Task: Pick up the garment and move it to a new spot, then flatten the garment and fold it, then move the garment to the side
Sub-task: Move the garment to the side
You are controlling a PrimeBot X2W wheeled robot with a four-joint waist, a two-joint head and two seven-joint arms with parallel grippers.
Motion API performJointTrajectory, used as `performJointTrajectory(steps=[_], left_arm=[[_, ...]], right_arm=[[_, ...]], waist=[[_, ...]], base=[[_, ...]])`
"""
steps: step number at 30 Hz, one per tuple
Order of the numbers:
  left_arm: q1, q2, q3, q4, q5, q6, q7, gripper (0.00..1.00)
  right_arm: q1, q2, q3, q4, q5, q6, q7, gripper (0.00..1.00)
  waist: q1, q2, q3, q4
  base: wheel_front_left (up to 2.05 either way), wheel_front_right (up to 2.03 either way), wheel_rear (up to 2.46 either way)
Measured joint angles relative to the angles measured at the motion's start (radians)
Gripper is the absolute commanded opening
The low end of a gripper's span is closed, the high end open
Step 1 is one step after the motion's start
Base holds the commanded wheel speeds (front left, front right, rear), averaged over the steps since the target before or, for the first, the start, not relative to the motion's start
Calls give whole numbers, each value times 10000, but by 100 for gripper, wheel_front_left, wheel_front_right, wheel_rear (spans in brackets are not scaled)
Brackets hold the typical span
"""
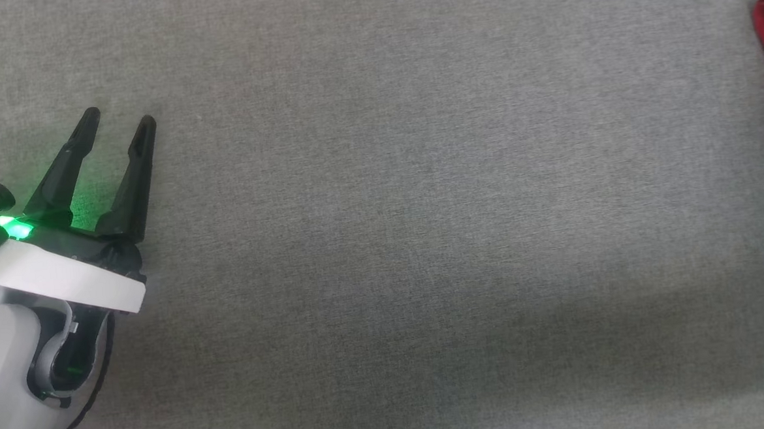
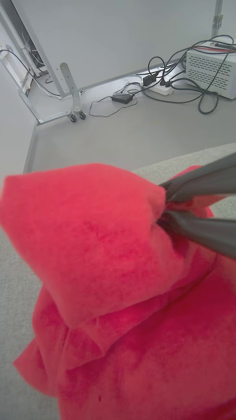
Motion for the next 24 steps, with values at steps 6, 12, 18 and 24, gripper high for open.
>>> performJointTrajectory(steps=[6, 12, 18, 24], left_arm=[[-18, 52, -2, 13, -90, 0, 0, 100], [-16, 86, 151, 36, -146, 0, 0, 100], [62, 102, 374, 52, -228, 0, 0, 100], [289, 79, 711, 58, -207, 0, 0, 100]], right_arm=[[-202, 303, -407, 259, -391, 0, -339, 14], [-520, 368, -570, 500, -677, 0, -648, 100], [-748, 458, -514, 554, -640, 0, -951, 100], [-998, 635, -263, 796, -362, 0, -1360, 100]], waist=[[0, 0, 61, 101], [0, 0, 17, 84], [0, 0, -190, 10], [0, 0, -536, -61]], base=[[0, 0, 0], [0, 0, 0], [0, 0, 0], [0, 0, 0]])
